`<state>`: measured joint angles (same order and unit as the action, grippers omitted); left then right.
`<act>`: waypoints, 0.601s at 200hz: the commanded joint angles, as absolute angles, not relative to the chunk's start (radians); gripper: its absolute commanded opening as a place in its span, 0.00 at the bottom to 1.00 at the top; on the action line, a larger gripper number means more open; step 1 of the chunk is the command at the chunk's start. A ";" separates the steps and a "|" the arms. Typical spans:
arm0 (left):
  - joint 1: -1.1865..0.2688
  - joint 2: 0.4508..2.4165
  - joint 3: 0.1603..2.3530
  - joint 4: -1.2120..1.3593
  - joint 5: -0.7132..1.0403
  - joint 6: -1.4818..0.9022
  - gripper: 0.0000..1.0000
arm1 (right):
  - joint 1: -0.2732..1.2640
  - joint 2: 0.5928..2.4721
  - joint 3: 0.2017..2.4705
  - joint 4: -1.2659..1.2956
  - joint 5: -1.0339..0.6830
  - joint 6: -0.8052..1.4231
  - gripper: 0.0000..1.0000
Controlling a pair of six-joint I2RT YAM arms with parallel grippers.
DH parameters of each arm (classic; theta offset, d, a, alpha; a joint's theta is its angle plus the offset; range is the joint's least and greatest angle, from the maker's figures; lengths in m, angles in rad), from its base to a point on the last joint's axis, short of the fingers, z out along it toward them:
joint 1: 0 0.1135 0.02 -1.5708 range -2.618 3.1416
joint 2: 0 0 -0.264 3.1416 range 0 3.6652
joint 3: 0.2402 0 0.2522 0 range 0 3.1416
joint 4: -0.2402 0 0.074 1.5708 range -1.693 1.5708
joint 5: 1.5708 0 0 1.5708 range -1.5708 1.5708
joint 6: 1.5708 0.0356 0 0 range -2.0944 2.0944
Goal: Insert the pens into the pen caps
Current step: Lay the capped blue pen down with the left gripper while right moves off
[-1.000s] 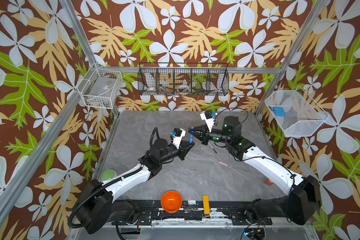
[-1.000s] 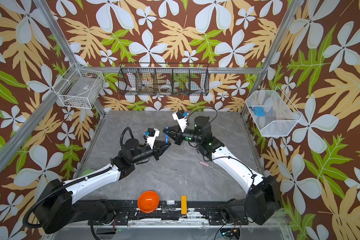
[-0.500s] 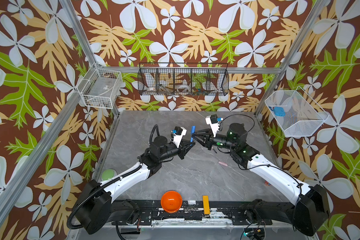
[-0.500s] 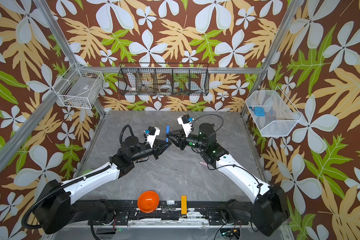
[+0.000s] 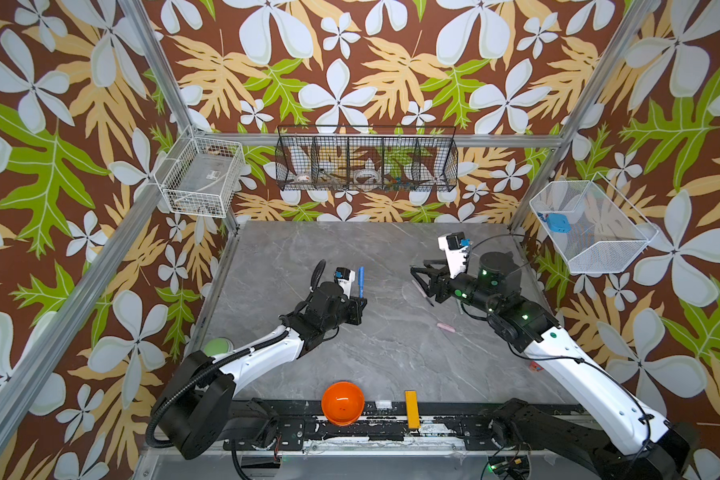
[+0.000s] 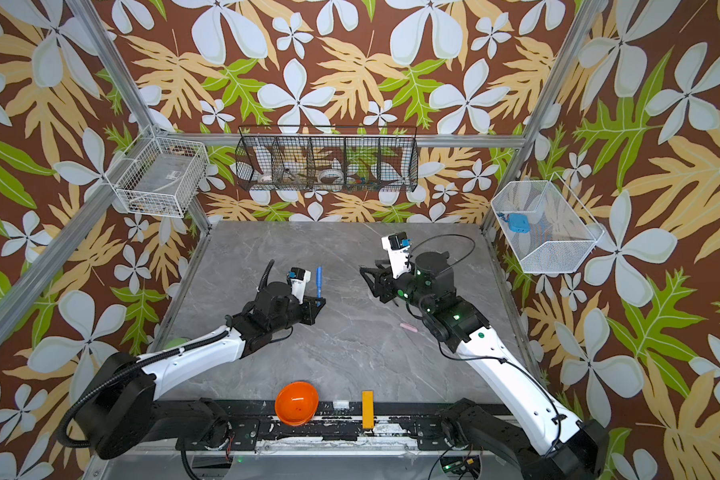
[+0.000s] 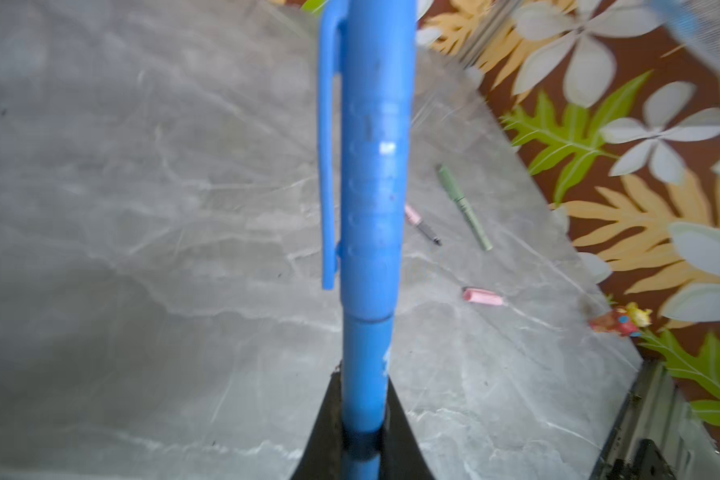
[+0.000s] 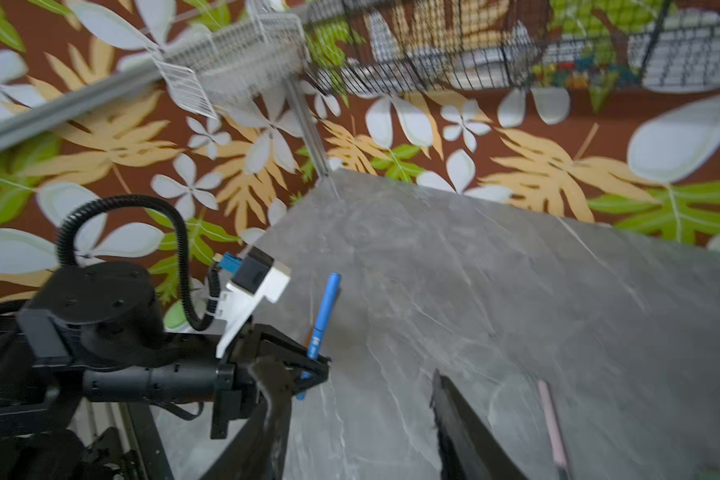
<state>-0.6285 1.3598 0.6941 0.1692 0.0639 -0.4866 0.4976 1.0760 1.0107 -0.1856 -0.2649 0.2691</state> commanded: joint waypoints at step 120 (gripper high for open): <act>-0.598 1.683 0.854 -0.153 -0.088 -0.605 0.00 | 0.497 1.195 0.871 -0.166 -0.250 0.253 0.56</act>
